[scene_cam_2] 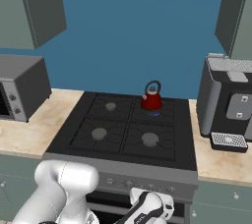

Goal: Lower the heat of the kettle.

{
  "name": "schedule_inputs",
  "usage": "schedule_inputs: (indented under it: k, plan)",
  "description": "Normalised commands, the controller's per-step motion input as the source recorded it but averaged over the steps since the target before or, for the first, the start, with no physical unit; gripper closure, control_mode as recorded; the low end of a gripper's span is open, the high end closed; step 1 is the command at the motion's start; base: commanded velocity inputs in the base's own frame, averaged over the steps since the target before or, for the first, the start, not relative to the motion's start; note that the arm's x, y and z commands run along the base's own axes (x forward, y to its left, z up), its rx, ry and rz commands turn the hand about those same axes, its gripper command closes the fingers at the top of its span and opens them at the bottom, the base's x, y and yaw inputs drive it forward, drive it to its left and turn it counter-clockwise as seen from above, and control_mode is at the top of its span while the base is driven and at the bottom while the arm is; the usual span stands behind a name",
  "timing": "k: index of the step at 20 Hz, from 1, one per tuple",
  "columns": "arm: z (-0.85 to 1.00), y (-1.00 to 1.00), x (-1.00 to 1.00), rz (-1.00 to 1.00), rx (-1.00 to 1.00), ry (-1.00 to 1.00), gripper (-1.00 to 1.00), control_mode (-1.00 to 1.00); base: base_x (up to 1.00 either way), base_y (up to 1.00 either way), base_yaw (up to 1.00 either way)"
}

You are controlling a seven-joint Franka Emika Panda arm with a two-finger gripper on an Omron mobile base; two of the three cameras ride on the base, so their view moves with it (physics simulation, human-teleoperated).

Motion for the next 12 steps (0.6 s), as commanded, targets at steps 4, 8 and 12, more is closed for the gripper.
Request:
schedule_inputs:
  k: [4,8,12]
  plan:
    - [-0.03,0.00,0.05,0.00,0.00,0.00,-1.00,-1.00,0.00,0.00,0.00]
    - [0.00,0.00,0.05,0.00,0.00,0.00,-1.00,-1.00,0.00,0.00,0.00]
    - [-0.03,0.00,0.08,0.00,0.00,0.00,-1.00,-1.00,0.00,0.00,0.00]
